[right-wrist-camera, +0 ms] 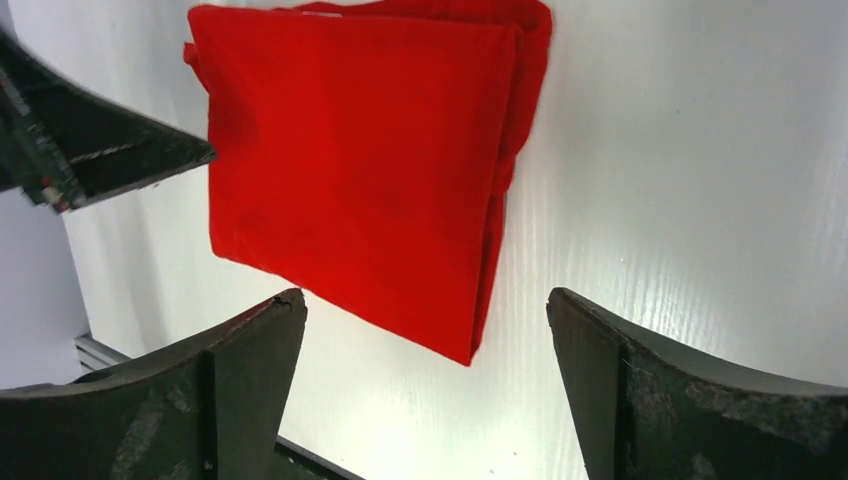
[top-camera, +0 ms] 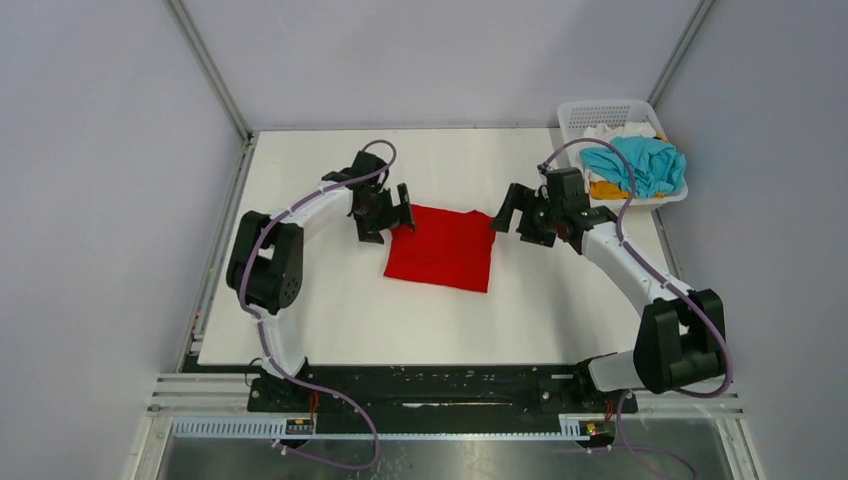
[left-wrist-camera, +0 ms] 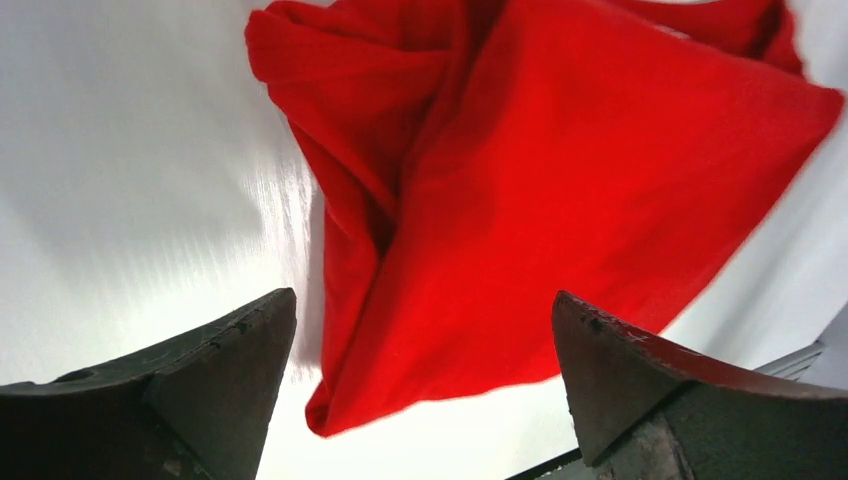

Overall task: Fold and stack the t-shirts
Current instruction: Fold the long partially folded tshirt into a neat square, then put the neatly folded tshirt into the corner of the board with the left arm

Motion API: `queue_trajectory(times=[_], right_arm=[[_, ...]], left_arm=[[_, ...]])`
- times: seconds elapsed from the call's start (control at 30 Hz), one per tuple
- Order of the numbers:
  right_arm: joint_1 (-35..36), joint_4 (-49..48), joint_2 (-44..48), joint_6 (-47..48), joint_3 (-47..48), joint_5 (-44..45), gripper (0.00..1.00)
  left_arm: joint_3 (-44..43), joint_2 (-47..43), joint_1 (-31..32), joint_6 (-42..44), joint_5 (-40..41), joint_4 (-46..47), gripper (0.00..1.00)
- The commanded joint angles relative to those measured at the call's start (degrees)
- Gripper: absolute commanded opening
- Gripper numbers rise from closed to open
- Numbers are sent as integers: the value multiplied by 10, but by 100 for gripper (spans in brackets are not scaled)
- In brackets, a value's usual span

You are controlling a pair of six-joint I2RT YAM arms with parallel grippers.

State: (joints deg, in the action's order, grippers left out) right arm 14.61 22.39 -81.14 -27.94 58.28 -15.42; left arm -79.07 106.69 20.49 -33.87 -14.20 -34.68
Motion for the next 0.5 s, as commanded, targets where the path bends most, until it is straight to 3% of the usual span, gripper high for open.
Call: queue_trajectory(times=[0.0, 0.27, 0.37, 0.47], right_arm=[[-1, -2, 54, 30, -22, 18, 99], [-2, -1, 109, 46, -44, 46, 100], [-2, 0, 116, 48, -46, 53, 99], [-2, 0, 118, 48, -46, 56, 99]], left_arm=[[-3, 48, -2, 16, -26, 11, 97], [-20, 108, 22, 4, -4, 0, 71], [-27, 127, 36, -1, -1, 1, 53], [-46, 149, 41, -4, -2, -5, 27]])
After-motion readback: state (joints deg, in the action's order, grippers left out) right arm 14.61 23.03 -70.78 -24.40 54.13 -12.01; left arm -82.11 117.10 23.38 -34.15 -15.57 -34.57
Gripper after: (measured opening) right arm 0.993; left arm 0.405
